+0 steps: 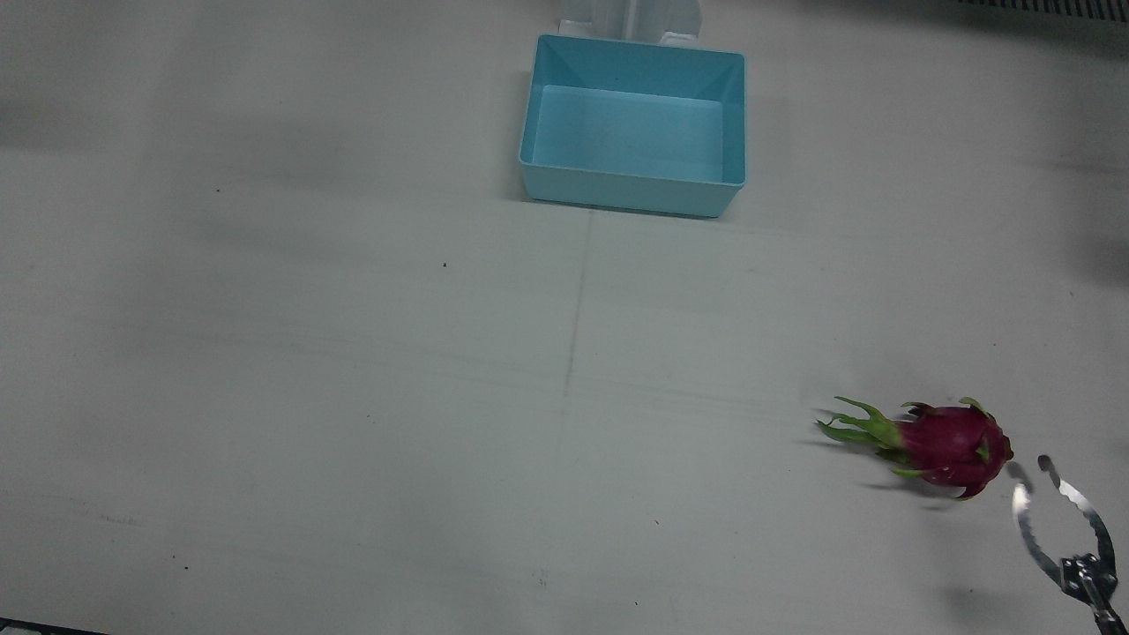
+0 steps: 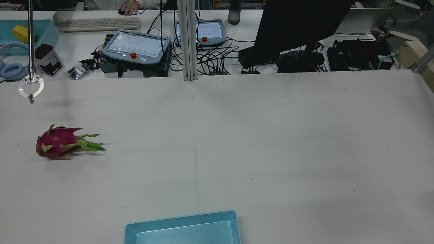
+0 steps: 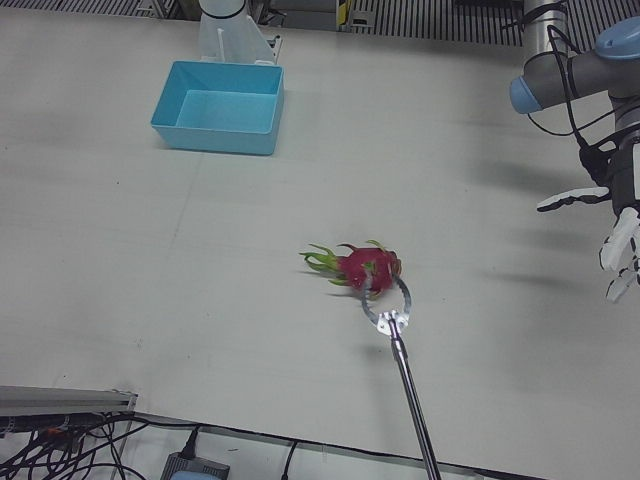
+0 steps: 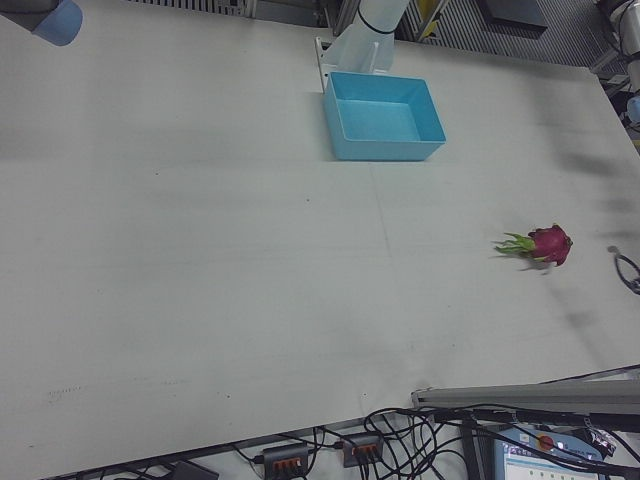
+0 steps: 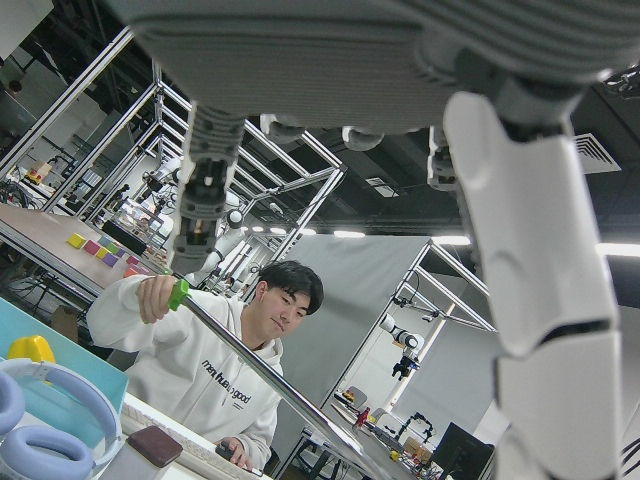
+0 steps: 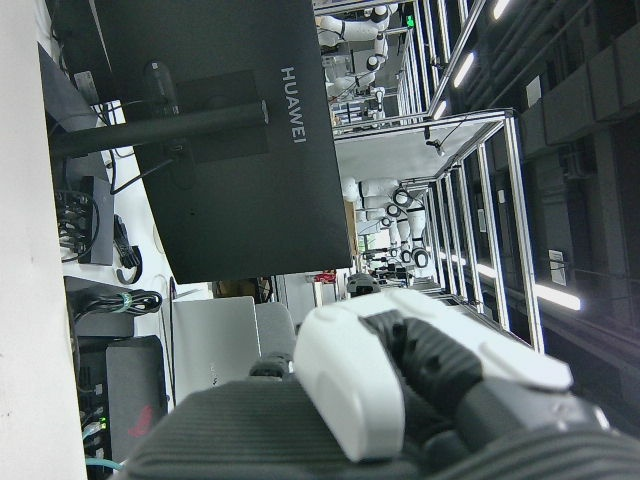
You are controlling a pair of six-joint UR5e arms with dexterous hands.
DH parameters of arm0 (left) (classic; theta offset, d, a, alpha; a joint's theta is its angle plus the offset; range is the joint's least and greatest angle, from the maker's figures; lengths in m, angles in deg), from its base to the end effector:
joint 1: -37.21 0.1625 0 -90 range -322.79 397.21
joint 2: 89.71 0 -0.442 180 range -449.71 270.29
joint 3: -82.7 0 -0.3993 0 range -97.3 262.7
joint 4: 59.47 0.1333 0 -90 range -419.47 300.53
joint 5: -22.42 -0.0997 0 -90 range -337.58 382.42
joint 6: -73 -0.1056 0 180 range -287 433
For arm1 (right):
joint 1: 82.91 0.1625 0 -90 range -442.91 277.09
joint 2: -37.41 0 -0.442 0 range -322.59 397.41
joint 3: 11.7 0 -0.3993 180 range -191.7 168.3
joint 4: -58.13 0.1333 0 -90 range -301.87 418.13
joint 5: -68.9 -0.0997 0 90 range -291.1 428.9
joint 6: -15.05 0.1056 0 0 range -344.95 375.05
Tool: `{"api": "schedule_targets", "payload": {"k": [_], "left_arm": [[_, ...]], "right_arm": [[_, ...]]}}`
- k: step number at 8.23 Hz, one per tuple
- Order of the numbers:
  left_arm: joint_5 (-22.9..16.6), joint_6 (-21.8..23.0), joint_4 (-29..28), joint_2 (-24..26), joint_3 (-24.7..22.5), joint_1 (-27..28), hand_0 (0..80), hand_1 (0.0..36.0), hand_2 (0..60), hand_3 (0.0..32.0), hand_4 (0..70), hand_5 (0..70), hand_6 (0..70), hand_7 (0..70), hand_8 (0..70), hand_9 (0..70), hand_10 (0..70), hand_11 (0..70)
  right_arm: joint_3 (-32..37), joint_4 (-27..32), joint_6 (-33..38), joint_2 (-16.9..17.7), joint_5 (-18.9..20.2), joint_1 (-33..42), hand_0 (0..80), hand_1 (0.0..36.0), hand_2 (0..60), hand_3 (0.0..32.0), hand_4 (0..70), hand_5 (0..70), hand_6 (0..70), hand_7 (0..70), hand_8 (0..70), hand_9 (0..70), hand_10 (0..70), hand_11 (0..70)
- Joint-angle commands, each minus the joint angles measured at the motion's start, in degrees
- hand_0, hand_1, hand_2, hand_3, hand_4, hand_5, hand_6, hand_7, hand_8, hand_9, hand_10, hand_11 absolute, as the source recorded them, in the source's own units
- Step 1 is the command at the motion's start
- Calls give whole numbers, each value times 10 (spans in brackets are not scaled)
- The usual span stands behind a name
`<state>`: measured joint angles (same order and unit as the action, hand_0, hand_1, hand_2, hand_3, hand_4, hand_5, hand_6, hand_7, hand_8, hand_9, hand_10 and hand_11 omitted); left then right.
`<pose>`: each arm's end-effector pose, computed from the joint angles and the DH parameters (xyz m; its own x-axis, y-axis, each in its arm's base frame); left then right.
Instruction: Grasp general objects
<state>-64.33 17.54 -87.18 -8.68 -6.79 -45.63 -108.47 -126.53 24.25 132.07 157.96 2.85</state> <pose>-0.0813 -0.4701 0.7266 -0.5976 0.2154 -0.7723 0.7994 0.2345 -0.5531 0.1003 -0.4729 0.6926 -0.9860 0.0497 -0.1590 0.1564 -0.0530 -0.9863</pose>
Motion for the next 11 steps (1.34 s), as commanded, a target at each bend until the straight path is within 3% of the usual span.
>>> {"api": "schedule_targets", "payload": {"k": [1, 7, 8, 9, 10, 11], "left_arm": [[1, 0, -7, -3, 0, 0, 495, 154, 18, 232, 27, 0, 0, 7, 0, 0, 0, 0], [-2, 8, -12, -3, -22, 1, 496, 156, 25, 234, 30, 0, 0, 10, 0, 0, 0, 0], [-16, -1, 31, -3, -83, 15, 511, 171, 28, 236, 43, 0, 0, 29, 0, 0, 0, 0], [-22, -42, 129, -3, -175, 36, 578, 209, 0, 320, 35, 0, 0, 35, 0, 0, 0, 0], [-22, -77, 184, -3, -227, 55, 592, 211, 0, 320, 41, 0, 0, 27, 0, 0, 0, 0], [-20, -103, 209, 8, -238, 86, 583, 200, 0, 320, 63, 0, 0, 36, 0, 0, 0, 0]], "right_arm": [[0, 0, -1, 0, 0, 0, 0, 0, 0, 0, 0, 0, 0, 0, 0, 0, 0, 0], [-1, 0, 0, 0, 1, 0, 0, 0, 0, 0, 0, 0, 0, 0, 0, 0, 0, 0], [-1, 0, 0, 0, 1, 0, 0, 0, 0, 0, 0, 0, 0, 0, 0, 0, 0, 0], [-1, 0, 0, 0, 1, 0, 0, 0, 0, 0, 0, 0, 0, 0, 0, 0, 0, 0], [-1, 0, 0, 0, 1, 0, 0, 0, 0, 0, 0, 0, 0, 0, 0, 0, 0, 0], [-1, 0, 0, 0, 1, 0, 0, 0, 0, 0, 0, 0, 0, 0, 0, 0, 0, 0]]}}
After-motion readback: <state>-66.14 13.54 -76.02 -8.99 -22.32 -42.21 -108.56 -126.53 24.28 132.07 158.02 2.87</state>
